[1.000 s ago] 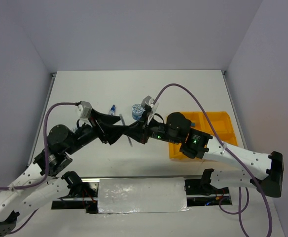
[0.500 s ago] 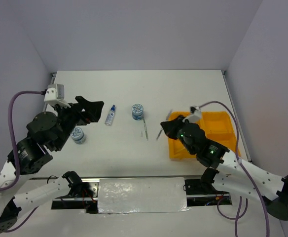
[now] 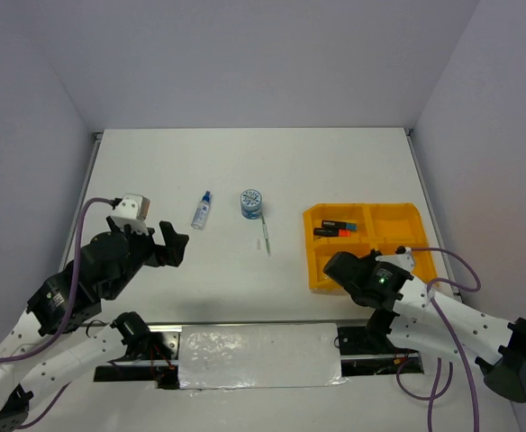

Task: Sort the stationery into containers
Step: Place the pen in the storage box.

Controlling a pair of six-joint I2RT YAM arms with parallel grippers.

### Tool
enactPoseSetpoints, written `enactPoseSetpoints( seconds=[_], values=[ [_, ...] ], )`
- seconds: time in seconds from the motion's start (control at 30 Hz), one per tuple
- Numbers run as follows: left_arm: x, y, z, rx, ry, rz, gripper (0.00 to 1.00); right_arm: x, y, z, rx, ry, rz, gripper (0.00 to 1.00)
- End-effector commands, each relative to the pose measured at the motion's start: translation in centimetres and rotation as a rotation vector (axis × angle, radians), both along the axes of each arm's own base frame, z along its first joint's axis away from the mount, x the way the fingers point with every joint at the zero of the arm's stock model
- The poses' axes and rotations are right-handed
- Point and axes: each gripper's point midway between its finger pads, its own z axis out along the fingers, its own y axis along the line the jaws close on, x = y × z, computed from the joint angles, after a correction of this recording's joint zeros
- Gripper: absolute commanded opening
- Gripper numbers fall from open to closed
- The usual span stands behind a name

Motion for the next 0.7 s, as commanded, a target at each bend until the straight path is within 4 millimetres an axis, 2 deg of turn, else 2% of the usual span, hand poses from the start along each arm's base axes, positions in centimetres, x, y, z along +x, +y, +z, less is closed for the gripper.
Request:
enactPoseSetpoints(
  seconds=[0.0,0.07,0.2,0.43,0.67],
  values=[
    [0.1,-0.6,-0.7,0.014,-0.043,-0.049,0.99,0.5,-1.6,1.2,0.120,-0.113,-0.208,0.00],
    [0.2,-1.0,-1.8,0.019,-0.037,-0.063,0.99,0.5,-1.9,1.0,0.123,-0.124,-0.213,0.00],
    [0.0,-0.8,-1.1,0.005,-0.063,-0.067,0.99,0.3,-2.2,0.8,0.136,-0.133,-0.224,0.04],
    [-0.3,-0.9,-1.6,-0.009,-0.054,-0.076,0.99,0.5,-2.0,0.9,0.149,-0.157,-0.206,0.08],
    [-0.7,-1.1,-1.2,-0.037,-0.074,-0.102,0.99,0.8,-1.7,1.2,0.154,-0.176,-0.183,0.11]
  ],
)
